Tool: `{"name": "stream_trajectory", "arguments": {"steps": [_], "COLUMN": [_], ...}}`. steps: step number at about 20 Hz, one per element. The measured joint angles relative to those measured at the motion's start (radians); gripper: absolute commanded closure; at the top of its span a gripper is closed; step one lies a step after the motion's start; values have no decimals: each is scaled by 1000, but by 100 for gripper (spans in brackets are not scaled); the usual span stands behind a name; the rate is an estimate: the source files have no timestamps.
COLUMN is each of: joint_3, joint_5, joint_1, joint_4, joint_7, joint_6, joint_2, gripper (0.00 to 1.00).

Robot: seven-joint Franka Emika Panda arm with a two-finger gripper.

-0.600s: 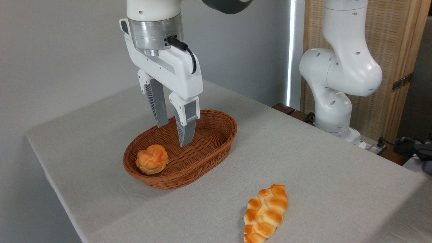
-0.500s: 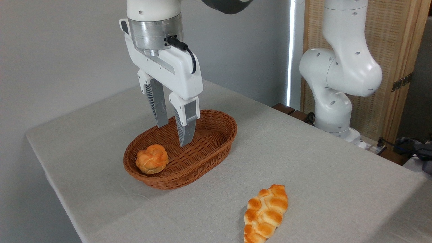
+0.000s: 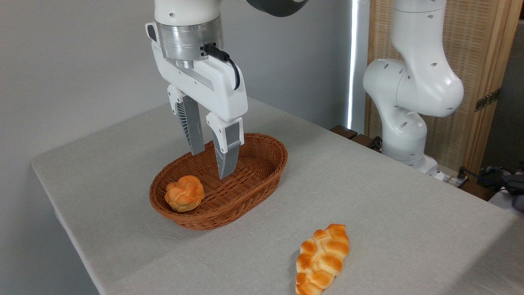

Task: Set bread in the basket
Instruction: 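Move the open gripper from above the basket toward the braided roll, then lower the open gripper around the braided golden roll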

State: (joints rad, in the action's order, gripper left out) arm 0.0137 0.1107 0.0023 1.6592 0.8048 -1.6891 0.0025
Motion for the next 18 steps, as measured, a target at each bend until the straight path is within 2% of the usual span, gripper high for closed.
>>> {"name": "stream_trajectory", "arguments": {"steps": [4, 11, 18], "joint_3": [16, 151, 223], "joint_5": [-2, -5, -6], "joint_1": [2, 10, 16], "joint_4": [1, 88, 199], "joint_7": [-2, 2, 2], "joint_6": [0, 9, -2], "joint_2": [-5, -74, -95], "gripper": [0, 0, 0]}}
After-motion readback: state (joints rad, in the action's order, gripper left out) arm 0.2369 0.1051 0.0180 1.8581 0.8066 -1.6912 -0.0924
